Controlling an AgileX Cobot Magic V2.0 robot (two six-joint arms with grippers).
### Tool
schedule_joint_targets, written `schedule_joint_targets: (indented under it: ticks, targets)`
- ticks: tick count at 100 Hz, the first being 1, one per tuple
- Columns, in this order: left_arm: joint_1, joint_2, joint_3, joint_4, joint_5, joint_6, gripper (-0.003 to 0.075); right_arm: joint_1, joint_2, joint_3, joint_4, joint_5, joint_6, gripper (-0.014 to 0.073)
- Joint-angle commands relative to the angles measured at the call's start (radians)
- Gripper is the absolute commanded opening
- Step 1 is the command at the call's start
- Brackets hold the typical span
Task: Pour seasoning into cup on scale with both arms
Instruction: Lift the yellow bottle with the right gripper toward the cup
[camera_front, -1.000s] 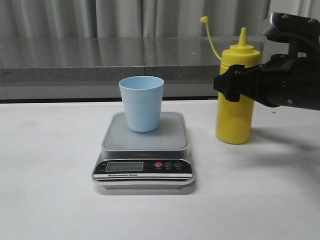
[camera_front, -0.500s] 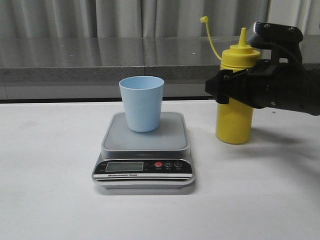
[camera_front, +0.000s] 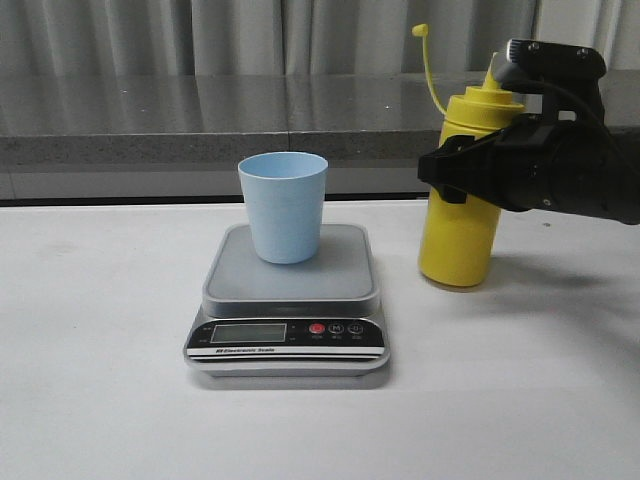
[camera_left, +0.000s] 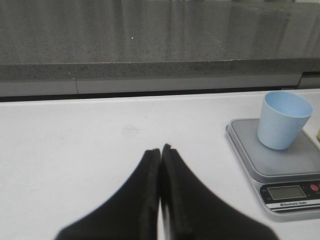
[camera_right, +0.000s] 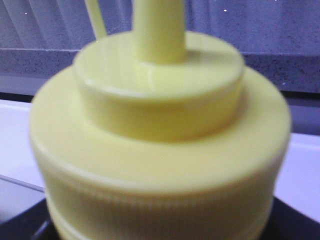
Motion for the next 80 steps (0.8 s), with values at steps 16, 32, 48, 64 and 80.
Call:
schedule_joint_targets:
  ticks: [16,32,48,64,80]
  targets:
    - [0.001,0.008,-0.025,-0.004,-0.081,-0.008,-0.0020,0.023,-0.177,-0.078,-0.040,0.199,-0.201,-0.0060]
    - [0.001,0.008,-0.025,-0.004,-0.081,-0.008,-0.0020,0.043,-0.205,-0.168,-0.177,0.357,-0.218,-0.0060]
    - [0.001,0.008,-0.025,-0.004,-0.081,-0.008,-0.0020,0.067,-0.205,-0.265,-0.295,0.517,-0.218,-0.0060]
    - [0.001,0.008,-0.025,-0.004,-0.081,-0.008,-0.0020,0.079,-0.205,-0.345,-0.376,0.661,-0.218,-0.0060]
    - [0.001,0.008,-0.025,-0.004,-0.081,-0.008,-0.0020,0.100,-0.205,-0.420,-0.479,0.809,-0.218,-0.0060]
